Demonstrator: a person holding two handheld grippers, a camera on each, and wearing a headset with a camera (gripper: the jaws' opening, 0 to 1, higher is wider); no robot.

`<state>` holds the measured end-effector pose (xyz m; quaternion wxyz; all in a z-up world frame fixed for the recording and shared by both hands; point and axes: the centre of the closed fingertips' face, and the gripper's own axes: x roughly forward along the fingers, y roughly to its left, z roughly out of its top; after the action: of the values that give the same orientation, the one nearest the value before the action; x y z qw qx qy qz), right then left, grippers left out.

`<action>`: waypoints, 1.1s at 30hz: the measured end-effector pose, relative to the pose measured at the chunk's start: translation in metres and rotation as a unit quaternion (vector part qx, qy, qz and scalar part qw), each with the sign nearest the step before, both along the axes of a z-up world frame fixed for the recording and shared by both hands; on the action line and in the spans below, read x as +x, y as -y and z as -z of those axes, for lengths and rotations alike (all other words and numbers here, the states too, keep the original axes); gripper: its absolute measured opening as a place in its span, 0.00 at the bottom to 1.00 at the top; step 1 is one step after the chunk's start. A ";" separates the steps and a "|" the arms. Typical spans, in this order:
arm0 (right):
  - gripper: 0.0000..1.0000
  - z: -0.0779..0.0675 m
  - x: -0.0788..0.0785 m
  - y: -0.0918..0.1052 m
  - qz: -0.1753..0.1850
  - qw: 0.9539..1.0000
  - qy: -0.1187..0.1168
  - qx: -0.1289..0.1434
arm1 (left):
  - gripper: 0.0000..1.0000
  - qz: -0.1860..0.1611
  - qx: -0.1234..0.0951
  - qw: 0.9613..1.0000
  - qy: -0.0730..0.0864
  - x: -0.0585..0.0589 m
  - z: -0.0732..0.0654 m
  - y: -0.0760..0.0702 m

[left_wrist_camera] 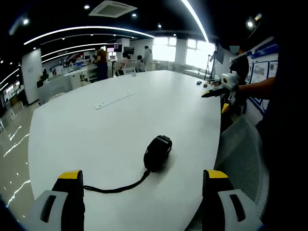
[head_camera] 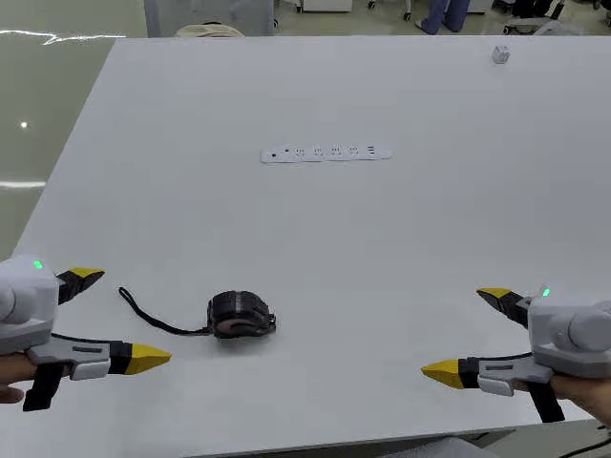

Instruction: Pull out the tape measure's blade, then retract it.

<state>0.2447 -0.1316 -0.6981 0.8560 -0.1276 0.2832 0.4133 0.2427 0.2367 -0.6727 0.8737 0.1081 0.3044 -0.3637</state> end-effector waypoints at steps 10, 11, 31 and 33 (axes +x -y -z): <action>0.95 -0.004 0.014 -0.028 -0.045 0.999 0.008 0.002 | 1.00 0.065 0.022 0.998 -0.006 0.019 -0.001 0.020; 0.95 -0.005 0.016 -0.032 -0.051 0.999 0.008 0.002 | 1.00 0.074 0.027 0.997 -0.009 0.021 0.000 0.022; 0.92 -0.008 0.035 -0.098 -0.142 0.990 0.009 -0.001 | 1.00 0.204 0.092 0.974 -0.031 0.036 0.006 0.065; 0.92 -0.007 0.036 -0.103 -0.151 0.989 0.008 -0.003 | 1.00 0.215 0.098 0.971 -0.036 0.036 0.008 0.069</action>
<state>0.2803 -0.0282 -0.6913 0.7857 -0.1751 0.2550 0.5357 0.2785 0.1673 -0.6806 0.7488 0.2425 0.3395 -0.5150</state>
